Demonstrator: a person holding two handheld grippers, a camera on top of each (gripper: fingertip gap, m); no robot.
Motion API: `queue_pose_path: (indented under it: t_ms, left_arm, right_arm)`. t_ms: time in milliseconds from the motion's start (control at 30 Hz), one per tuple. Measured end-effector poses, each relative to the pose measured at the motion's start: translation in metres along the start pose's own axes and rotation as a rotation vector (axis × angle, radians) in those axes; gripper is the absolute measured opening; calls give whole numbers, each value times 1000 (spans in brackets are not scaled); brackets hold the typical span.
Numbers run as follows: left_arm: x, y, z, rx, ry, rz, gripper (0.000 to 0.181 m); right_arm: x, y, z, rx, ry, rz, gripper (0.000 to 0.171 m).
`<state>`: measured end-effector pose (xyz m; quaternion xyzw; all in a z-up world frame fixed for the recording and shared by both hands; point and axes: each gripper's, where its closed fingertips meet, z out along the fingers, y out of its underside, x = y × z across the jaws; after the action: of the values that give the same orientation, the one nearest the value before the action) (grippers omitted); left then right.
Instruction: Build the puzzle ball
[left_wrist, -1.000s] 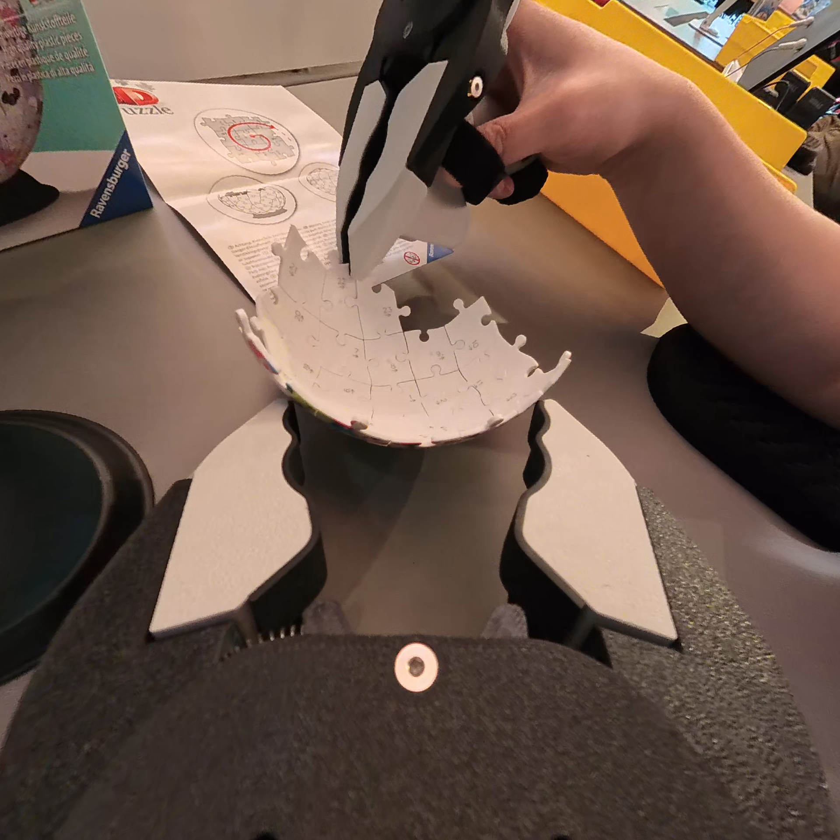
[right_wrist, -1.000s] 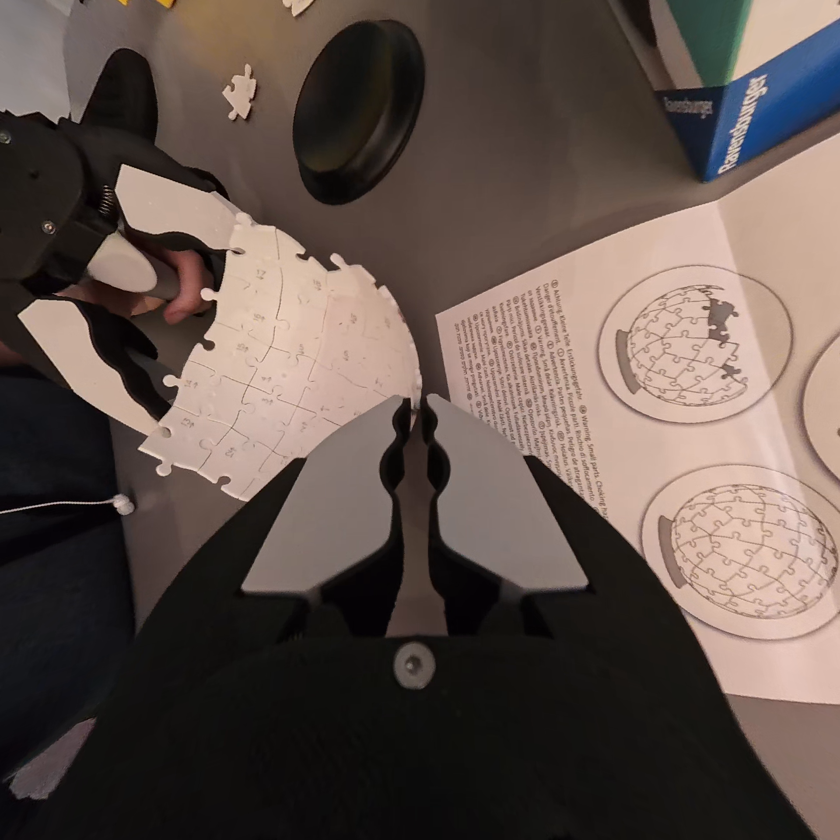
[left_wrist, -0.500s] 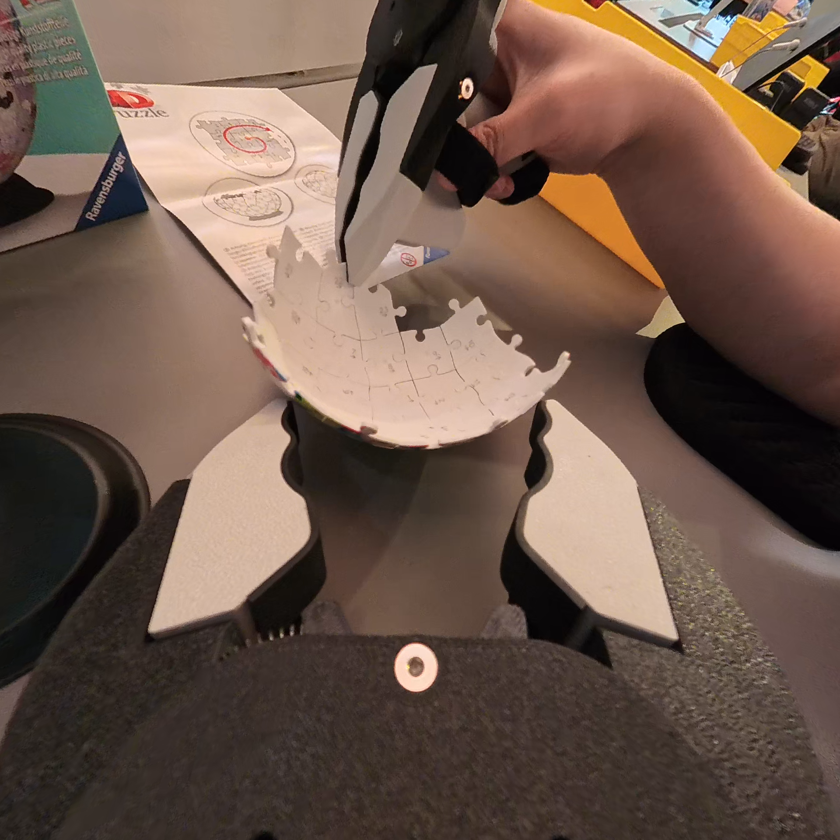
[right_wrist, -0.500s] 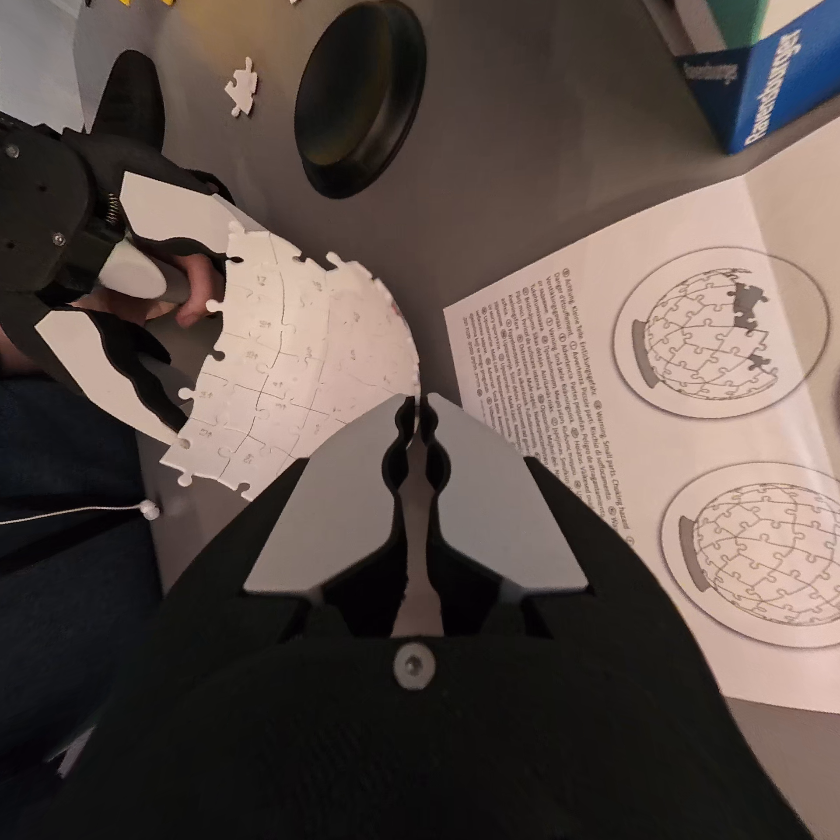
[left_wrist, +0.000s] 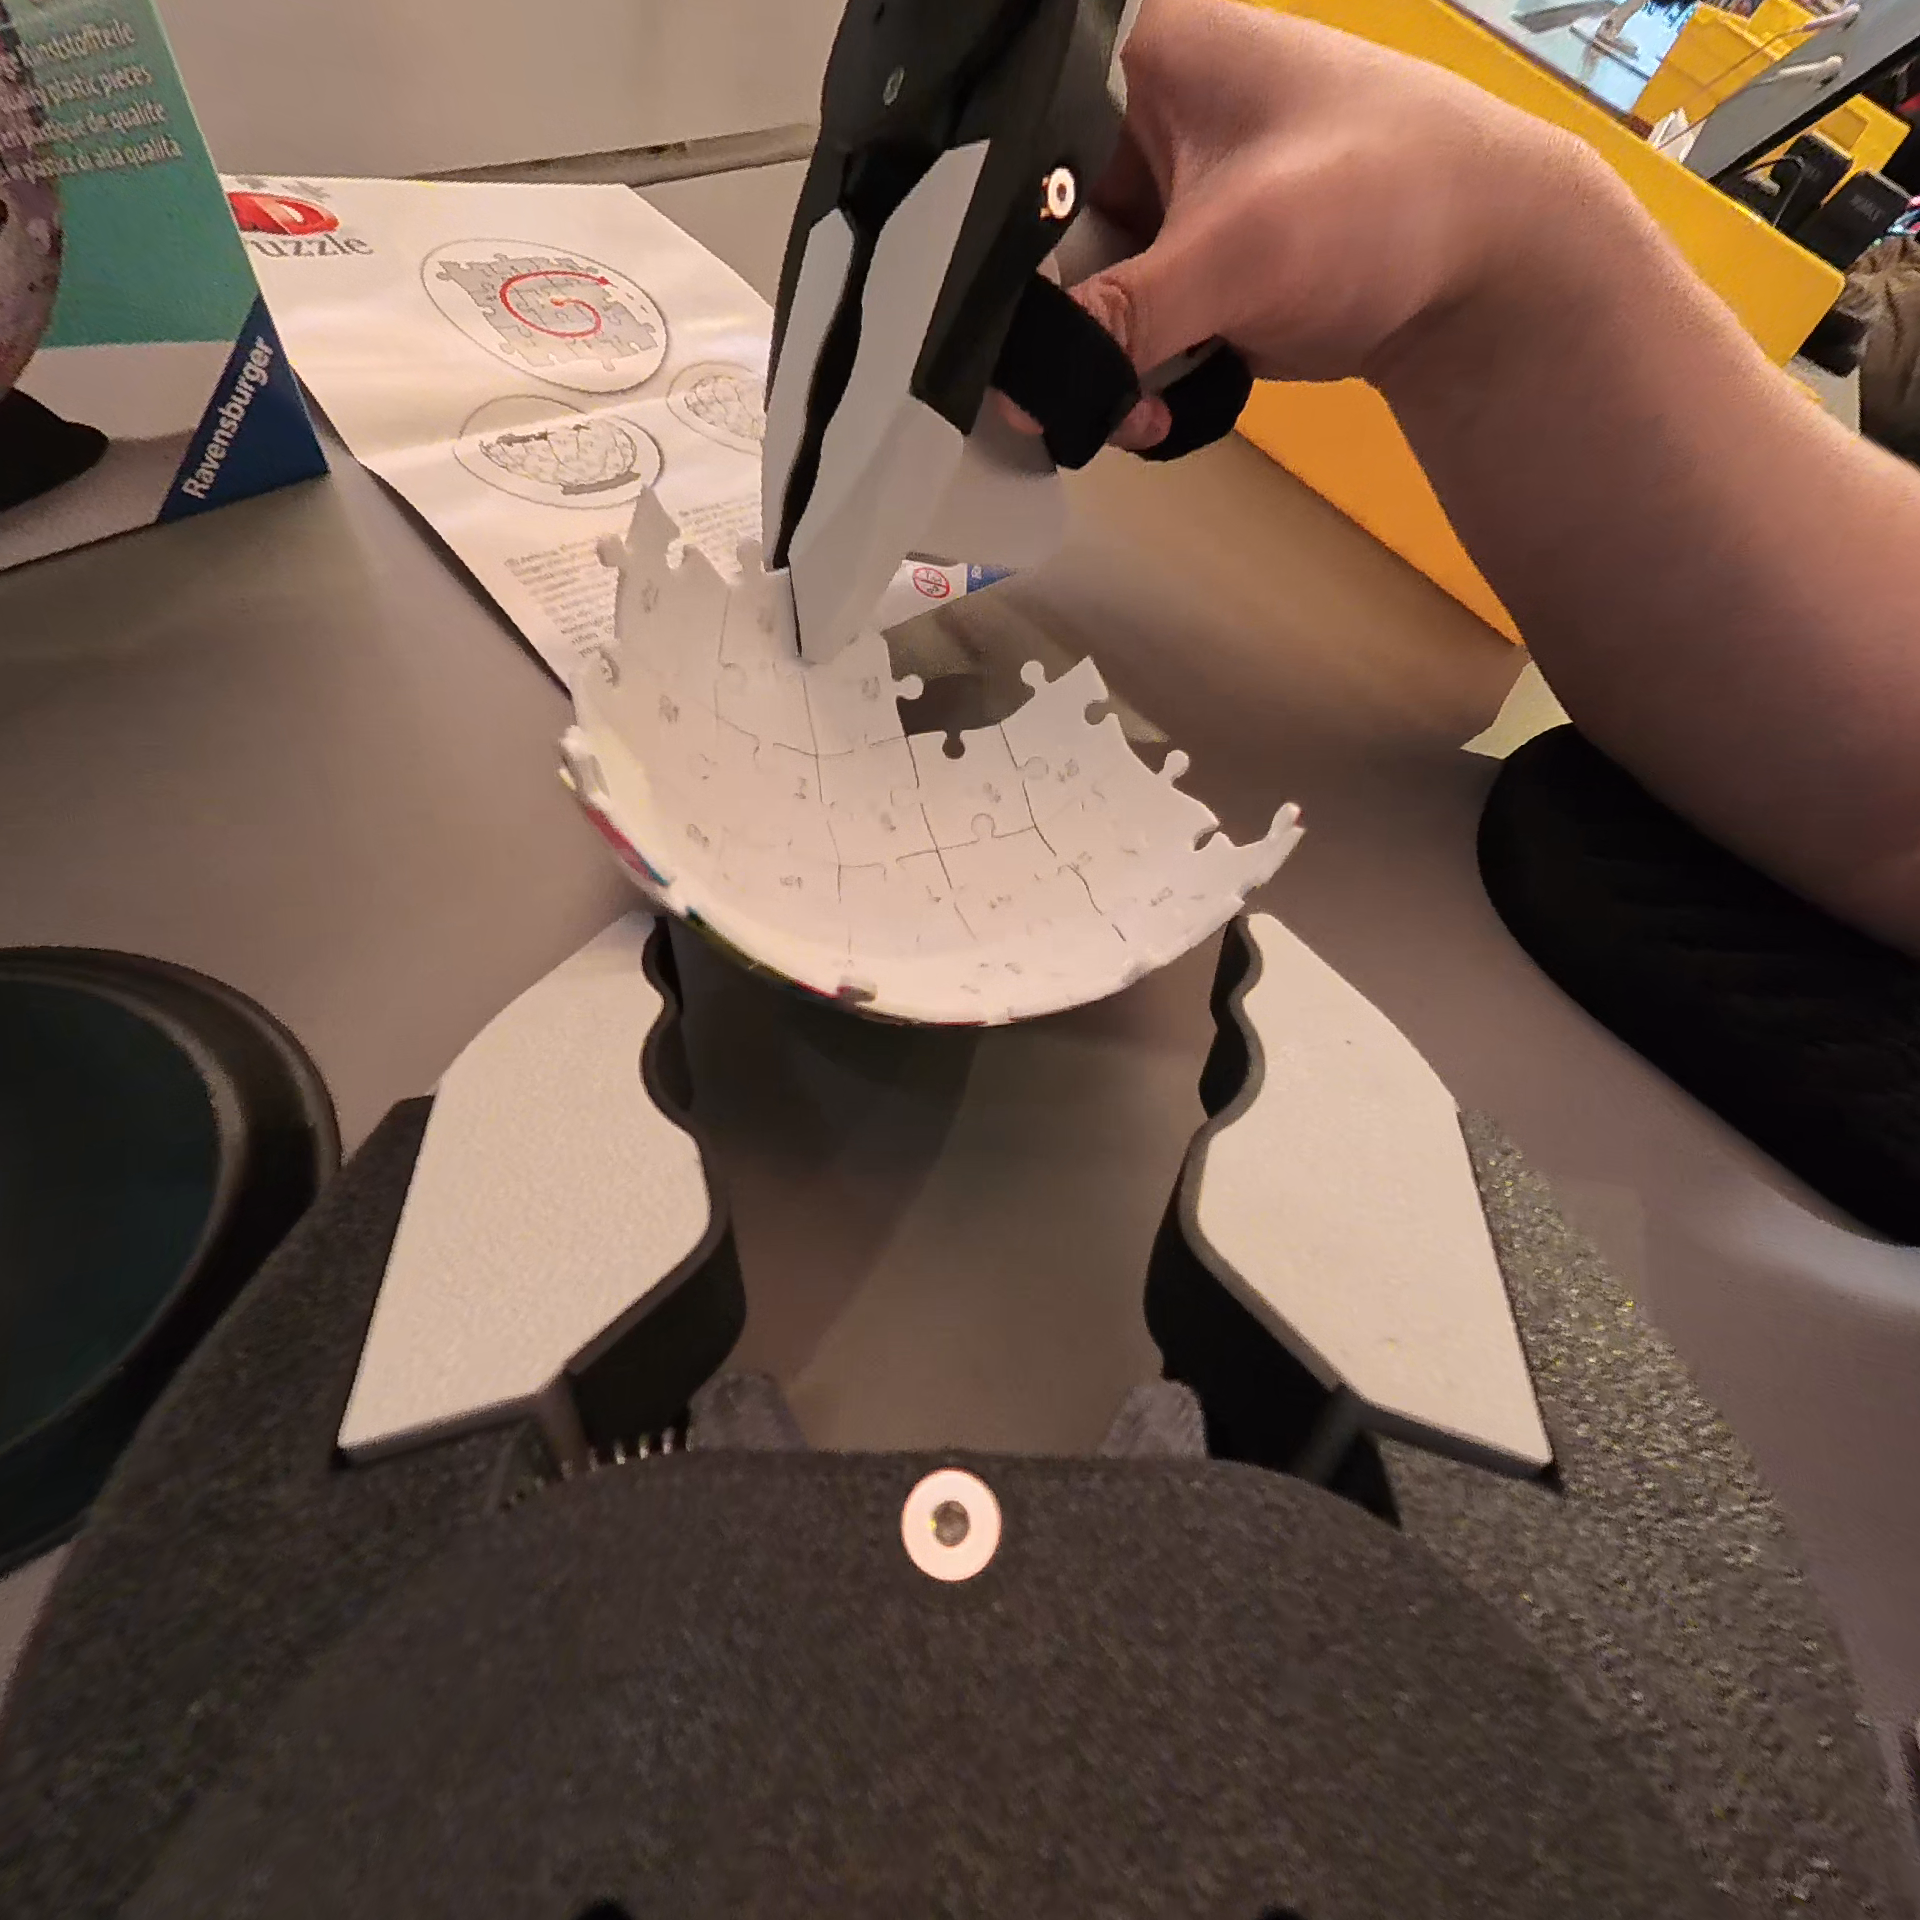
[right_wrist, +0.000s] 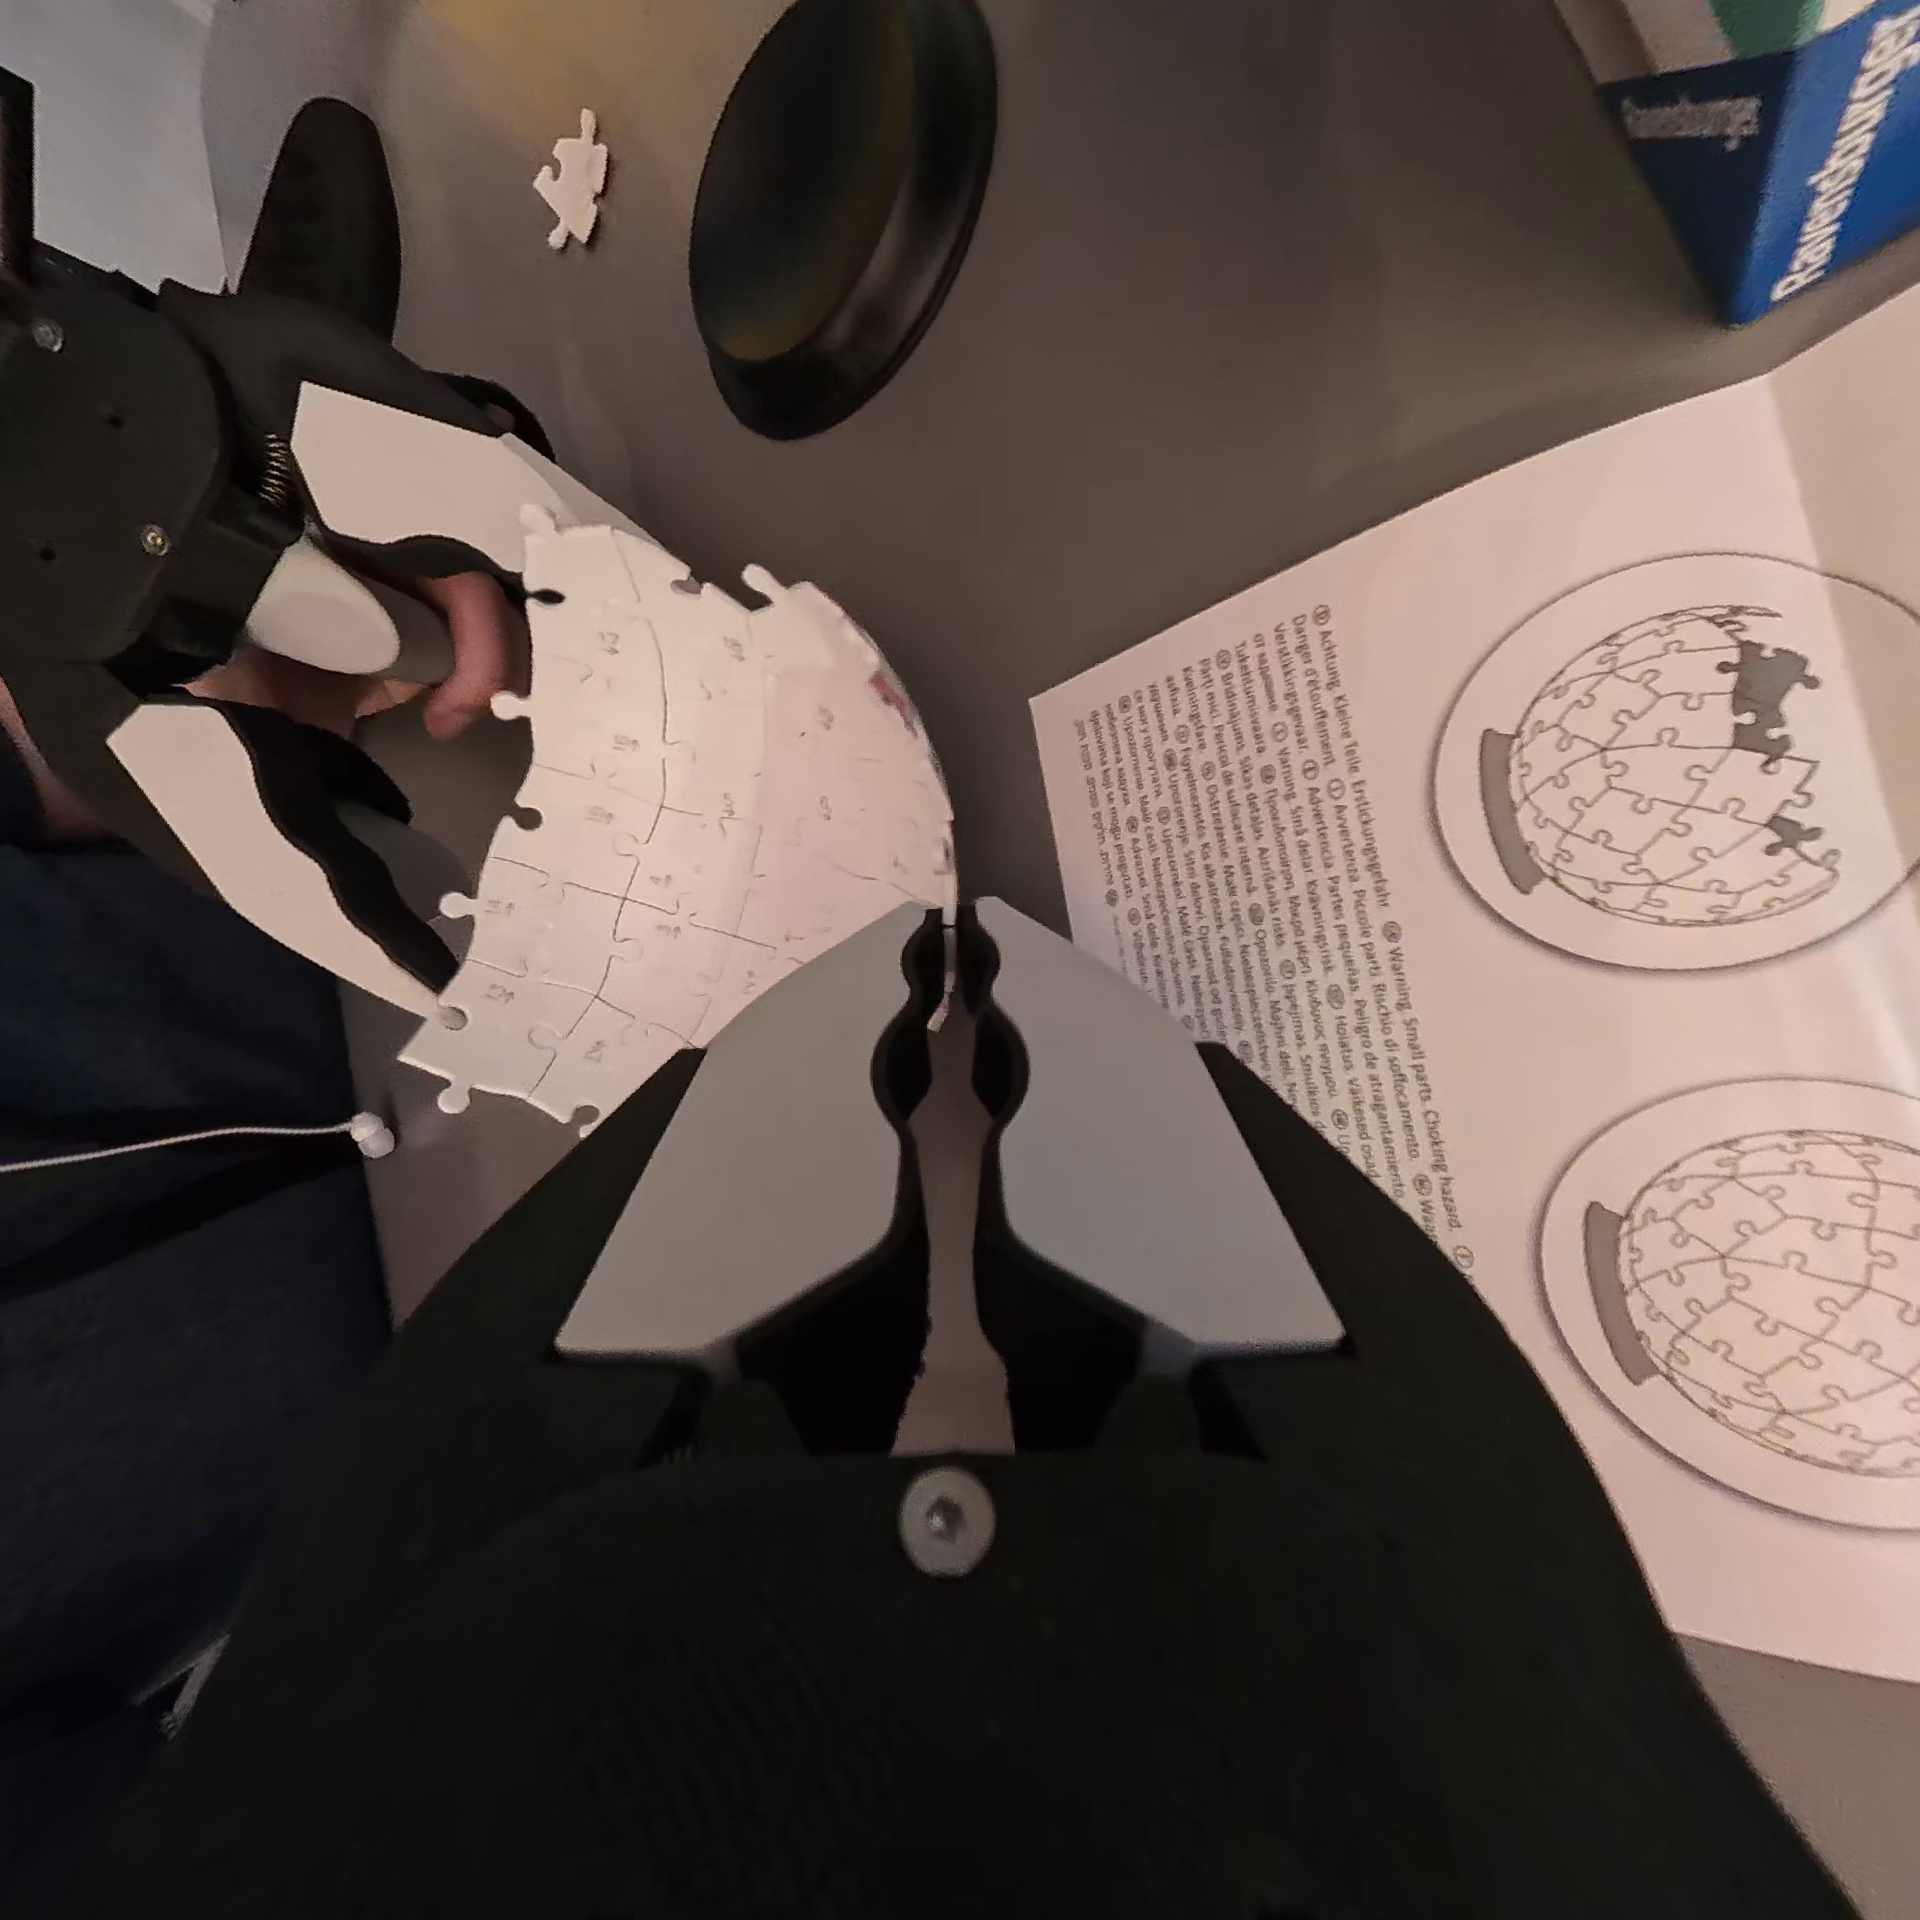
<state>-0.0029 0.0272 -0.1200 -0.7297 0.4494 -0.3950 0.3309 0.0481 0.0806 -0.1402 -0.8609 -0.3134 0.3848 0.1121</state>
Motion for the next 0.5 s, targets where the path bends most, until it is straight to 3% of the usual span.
queue_pose_path:
  t_ms: [200, 500]
  left_arm:
    - [-1, -1, -1, 7, 5, -17, 99]
    - [-1, -1, -1, 8, 4, -17, 97]
  right_arm:
    - [2, -5, 6, 32, -9, 2, 12]
    - [2, -7, 13, 37, -41, -1, 5]
